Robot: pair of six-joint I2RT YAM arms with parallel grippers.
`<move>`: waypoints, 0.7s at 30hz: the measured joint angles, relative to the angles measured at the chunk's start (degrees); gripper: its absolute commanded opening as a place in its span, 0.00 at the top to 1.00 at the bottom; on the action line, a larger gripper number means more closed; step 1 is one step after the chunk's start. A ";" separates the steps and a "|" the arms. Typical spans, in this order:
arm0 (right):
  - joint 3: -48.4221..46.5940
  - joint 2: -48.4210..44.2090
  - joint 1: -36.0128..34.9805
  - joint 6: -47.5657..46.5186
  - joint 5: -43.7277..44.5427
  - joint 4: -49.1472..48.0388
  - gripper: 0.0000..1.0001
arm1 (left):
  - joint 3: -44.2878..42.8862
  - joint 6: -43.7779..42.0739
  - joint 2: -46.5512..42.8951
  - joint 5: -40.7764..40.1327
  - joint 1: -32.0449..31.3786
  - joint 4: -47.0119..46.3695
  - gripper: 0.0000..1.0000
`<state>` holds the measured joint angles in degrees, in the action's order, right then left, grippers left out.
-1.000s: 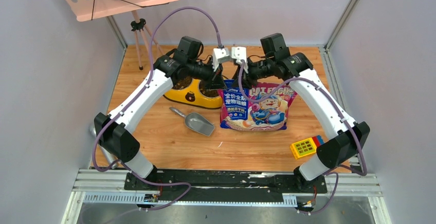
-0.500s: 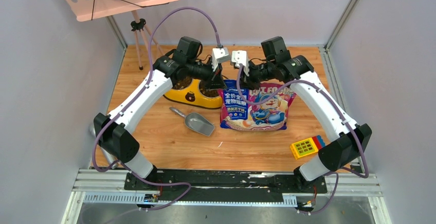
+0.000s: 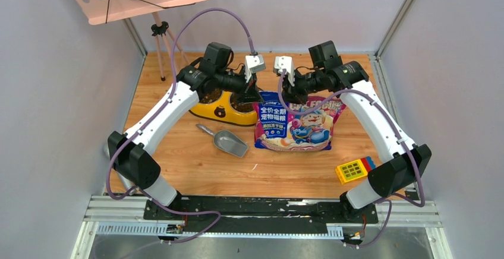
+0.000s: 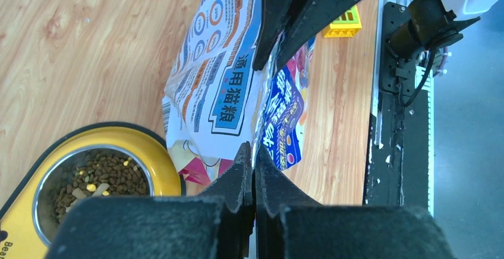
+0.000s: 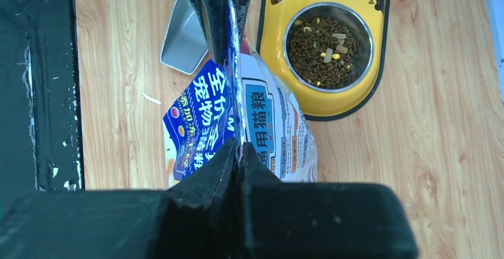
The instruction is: Serve the pet food
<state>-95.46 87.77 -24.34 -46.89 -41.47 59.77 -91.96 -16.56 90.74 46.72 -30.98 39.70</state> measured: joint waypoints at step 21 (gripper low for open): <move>-0.52 -2.86 9.51 -3.08 2.27 9.79 1.00 | 1.22 -0.07 -0.28 1.49 1.44 -1.14 1.00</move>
<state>-95.98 84.90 -14.83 -49.98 -39.20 69.56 -90.74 -16.62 90.45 48.21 -29.54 38.57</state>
